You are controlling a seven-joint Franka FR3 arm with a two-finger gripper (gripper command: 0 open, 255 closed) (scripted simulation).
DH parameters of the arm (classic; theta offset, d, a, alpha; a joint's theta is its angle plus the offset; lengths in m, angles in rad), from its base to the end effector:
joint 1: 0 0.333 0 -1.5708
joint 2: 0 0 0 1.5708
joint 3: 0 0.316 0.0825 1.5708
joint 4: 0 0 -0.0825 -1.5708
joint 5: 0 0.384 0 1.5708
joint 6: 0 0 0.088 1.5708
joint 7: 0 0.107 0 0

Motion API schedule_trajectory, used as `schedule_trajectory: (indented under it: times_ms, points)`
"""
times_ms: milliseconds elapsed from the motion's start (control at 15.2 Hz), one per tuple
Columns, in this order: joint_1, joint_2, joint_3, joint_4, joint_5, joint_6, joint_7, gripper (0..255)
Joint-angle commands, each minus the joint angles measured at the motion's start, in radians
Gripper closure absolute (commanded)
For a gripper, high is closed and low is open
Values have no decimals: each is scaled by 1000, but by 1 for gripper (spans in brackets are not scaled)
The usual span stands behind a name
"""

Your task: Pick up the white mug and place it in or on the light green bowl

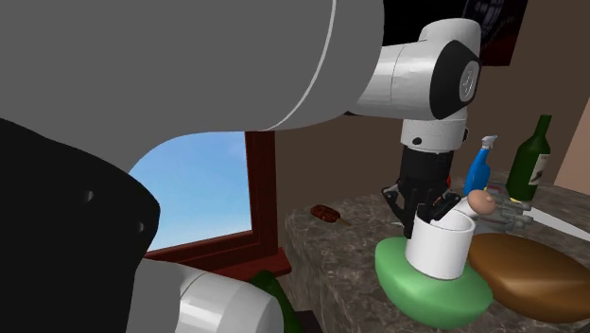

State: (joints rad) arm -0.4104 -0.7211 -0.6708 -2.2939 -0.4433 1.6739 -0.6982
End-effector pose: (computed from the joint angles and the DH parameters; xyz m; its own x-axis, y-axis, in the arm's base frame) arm 0.1020 -0.3788 0.5382 0.9803 -0.1971 -0.0162 -0.1969 -0.9804 0.0094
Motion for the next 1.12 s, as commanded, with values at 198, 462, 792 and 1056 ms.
schedule_trajectory:
  times_ms: [198, 462, 792, 1056]
  points:
    - [0, 2, -2, -3, 0, 1, 0, 0]
    - [1, 2, -2, -3, 0, 2, 0, 0]
    - [15, 22, 35, 129, 34, -114, -13, 0]
    - [15, 22, 35, 129, 34, -114, -13, 0]
